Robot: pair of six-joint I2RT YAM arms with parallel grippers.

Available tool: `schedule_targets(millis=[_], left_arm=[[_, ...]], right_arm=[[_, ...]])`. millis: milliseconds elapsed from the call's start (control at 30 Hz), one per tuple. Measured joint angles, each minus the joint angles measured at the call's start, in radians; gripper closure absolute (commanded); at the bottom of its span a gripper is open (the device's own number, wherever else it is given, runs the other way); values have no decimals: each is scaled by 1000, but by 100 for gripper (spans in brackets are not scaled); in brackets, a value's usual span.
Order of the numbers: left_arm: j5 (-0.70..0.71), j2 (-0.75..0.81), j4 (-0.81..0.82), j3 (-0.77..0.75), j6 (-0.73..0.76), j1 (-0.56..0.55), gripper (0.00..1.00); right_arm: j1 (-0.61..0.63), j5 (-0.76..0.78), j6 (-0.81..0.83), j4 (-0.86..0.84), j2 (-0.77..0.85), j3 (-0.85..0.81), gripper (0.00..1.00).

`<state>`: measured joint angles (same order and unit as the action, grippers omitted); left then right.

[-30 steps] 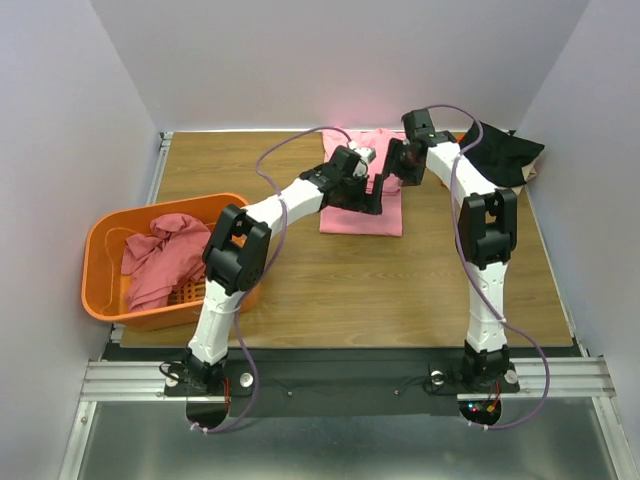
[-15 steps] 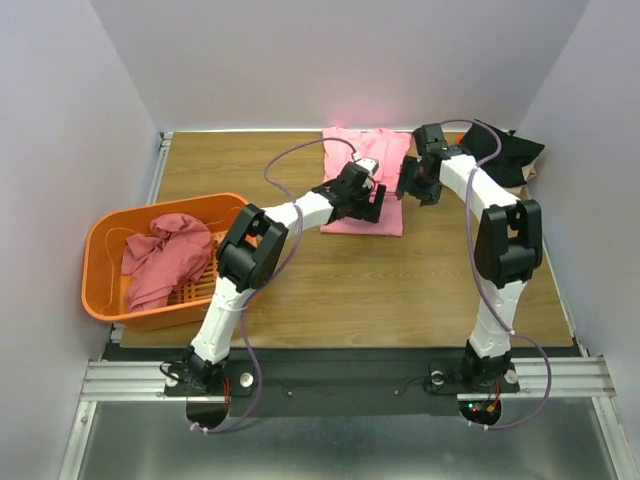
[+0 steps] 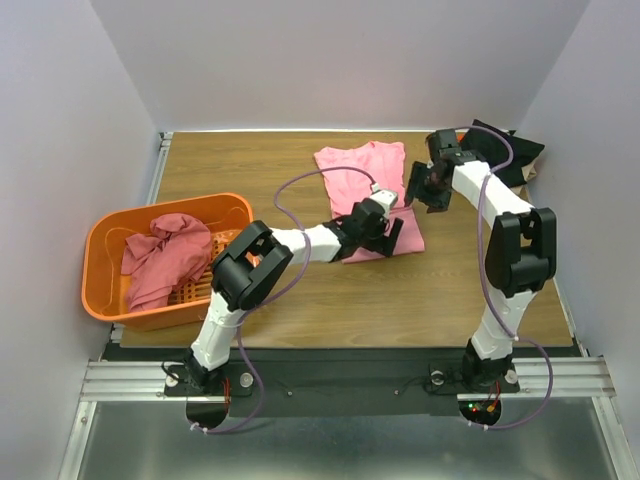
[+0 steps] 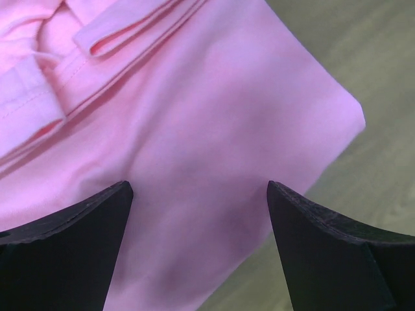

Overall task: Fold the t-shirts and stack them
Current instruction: Fold the tshirt

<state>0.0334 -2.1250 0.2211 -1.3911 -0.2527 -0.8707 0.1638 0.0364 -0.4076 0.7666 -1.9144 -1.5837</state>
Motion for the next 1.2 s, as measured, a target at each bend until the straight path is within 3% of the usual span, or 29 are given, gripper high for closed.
schedule_targets(millis=[400, 700, 1000, 1200], left_arm=[[67, 187, 29, 261, -76, -167, 2], [135, 394, -177, 304, -182, -181, 2], [186, 668, -193, 403, -288, -179, 2], [175, 657, -174, 472, -298, -190, 2]], right_arm=[[25, -160, 40, -7, 171, 226, 32], [106, -242, 50, -8, 216, 320, 32], [228, -263, 42, -11, 235, 373, 32], [230, -262, 45, -14, 173, 349, 32]])
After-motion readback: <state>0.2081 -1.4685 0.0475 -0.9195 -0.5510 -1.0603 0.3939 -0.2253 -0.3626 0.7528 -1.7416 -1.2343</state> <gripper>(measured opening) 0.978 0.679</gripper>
